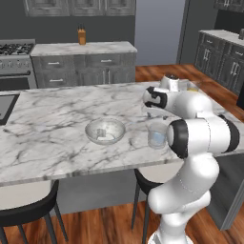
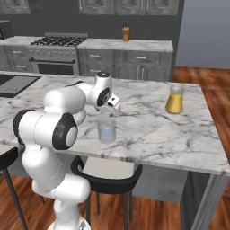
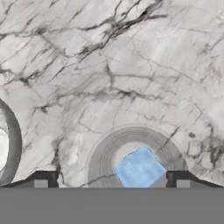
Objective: There are two ice cubes in the ice bowl. Place both ice cubes in the glass cup.
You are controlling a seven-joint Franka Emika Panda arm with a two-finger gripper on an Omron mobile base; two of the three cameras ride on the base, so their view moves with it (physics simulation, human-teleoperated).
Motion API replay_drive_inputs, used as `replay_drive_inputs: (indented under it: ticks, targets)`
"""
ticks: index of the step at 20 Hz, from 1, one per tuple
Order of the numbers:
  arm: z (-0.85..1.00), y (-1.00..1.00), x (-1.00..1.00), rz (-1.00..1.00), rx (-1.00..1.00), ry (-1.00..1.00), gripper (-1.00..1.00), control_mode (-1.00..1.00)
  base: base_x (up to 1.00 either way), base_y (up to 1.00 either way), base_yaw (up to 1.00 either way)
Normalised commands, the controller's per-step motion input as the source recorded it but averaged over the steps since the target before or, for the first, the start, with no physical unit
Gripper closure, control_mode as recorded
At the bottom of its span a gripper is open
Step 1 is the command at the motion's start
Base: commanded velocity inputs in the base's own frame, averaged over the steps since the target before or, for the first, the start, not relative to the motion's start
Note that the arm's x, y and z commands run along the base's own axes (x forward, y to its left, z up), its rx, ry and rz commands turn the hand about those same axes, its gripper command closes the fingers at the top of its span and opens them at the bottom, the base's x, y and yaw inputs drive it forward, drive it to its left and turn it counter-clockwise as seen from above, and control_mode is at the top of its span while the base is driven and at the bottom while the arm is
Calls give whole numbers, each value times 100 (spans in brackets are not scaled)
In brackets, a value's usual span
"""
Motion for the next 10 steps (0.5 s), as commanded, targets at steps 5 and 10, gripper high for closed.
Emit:
replay_drive_inputs:
  ticks: [5,10]
  targets:
    - [32,99,-1,0,5,-2,-100,-100,0,0,0]
    - [0,100,0,0,14,0,-100,-100,0,0,0]
